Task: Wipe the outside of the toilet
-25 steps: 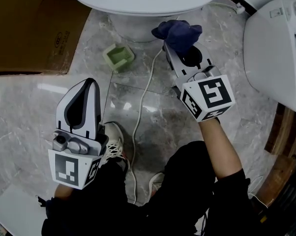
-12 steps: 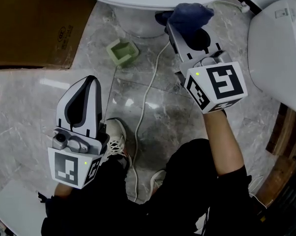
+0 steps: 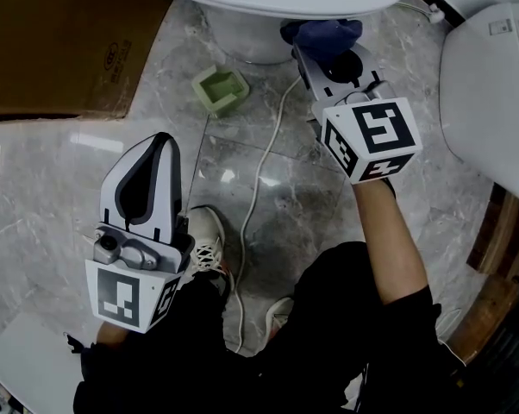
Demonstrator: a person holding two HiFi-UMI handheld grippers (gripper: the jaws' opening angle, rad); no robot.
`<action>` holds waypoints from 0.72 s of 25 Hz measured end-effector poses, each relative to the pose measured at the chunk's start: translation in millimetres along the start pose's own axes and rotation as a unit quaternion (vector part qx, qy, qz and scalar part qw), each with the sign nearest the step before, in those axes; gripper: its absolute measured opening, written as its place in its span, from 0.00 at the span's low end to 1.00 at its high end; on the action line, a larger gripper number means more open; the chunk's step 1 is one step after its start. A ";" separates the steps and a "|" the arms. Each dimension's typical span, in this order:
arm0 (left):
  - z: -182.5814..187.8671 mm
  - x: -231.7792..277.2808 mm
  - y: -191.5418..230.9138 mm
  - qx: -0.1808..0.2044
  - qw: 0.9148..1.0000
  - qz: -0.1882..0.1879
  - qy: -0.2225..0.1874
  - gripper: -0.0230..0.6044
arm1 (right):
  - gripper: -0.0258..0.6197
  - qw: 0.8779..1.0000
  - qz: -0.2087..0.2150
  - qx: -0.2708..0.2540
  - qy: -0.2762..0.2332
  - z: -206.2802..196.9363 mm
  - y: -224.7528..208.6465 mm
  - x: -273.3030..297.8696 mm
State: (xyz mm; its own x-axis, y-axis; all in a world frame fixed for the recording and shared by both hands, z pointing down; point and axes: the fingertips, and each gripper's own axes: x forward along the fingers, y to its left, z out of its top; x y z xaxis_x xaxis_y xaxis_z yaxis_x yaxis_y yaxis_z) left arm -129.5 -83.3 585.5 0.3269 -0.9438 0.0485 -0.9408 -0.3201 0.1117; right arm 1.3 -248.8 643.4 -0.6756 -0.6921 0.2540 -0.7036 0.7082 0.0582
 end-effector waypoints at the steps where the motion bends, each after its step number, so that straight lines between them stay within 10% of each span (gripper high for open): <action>1: -0.5 1.2 0.8 -0.001 1.000 0.000 0.001 0.03 | 0.14 1.000 0.000 0.000 0.004 -3.8 -0.6 2.3; 18: -17.0 11.3 18.2 -0.013 1.000 0.007 0.022 0.03 | 0.14 0.998 -0.011 -0.009 0.055 -71.0 -10.6 36.3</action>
State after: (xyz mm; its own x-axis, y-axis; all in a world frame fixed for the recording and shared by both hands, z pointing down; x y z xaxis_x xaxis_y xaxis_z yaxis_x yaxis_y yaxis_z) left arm -141.4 -98.4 605.0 0.3180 -0.9434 0.0944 -0.9427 -0.3040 0.1374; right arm 0.0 -271.5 720.5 -0.6308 -0.6887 0.3575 -0.7132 0.6961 0.0824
